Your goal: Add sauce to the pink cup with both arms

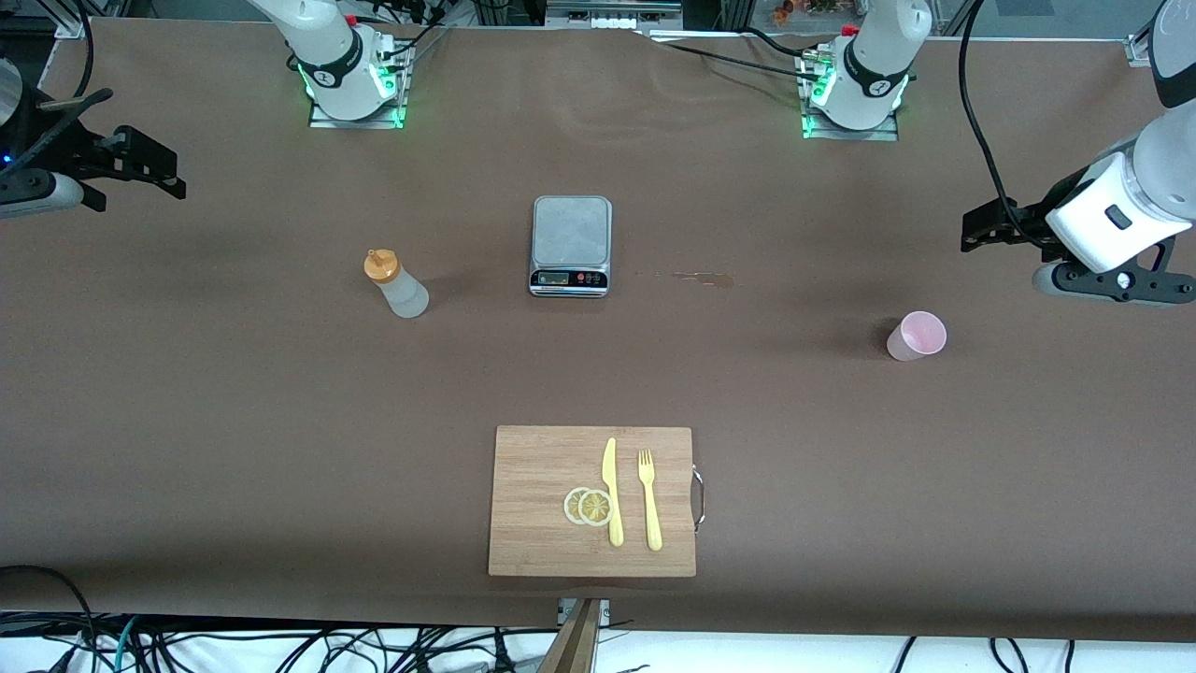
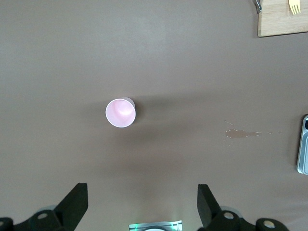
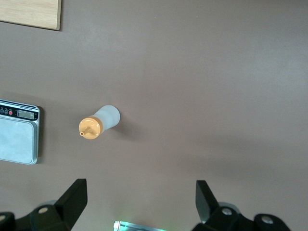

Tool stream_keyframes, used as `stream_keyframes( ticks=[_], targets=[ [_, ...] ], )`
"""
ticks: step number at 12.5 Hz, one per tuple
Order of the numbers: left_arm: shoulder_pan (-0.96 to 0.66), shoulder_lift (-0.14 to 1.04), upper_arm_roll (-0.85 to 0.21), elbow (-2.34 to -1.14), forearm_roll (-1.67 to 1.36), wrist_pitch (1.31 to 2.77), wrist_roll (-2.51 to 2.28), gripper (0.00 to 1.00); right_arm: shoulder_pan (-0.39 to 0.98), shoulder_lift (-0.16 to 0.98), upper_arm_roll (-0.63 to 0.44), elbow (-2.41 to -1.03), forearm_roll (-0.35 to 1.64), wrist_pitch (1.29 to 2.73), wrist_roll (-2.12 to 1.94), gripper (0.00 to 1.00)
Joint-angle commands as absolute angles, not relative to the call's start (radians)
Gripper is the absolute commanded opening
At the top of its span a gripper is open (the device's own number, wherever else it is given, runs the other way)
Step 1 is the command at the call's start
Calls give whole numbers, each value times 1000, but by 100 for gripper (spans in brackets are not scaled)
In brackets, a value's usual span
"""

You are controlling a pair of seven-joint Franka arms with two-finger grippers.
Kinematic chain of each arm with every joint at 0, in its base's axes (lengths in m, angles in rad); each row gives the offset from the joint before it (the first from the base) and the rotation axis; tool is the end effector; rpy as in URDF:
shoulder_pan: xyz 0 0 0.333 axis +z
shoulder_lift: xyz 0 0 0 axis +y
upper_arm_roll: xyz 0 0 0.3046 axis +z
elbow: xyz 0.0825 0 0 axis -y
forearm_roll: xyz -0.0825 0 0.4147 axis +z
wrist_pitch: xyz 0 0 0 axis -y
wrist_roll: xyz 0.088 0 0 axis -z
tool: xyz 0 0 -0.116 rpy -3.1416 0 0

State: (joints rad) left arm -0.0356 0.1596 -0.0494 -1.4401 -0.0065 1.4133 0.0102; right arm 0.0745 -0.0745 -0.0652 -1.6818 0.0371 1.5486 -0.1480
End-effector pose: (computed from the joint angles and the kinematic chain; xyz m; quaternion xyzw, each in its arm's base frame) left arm 0.6096 -0.0506 0.5609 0.9945 -0.0476 -0.0932 0.0037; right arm 0.5581 0.0084 0.5893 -0.9963 -0.0785 0.0279 0.0230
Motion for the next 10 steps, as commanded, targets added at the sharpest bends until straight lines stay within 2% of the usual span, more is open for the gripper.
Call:
stream_keyframes(
  ticks=[1, 10],
  targets=[
    [-35, 178, -49, -1404, 2, 1396, 15, 100, 75, -71, -61, -1660, 37, 1529, -127, 100],
    [-44, 178, -51, -1402, 14, 1394, 12, 100, 75, -71, -61, -1661, 37, 1529, -129, 100]
  ],
)
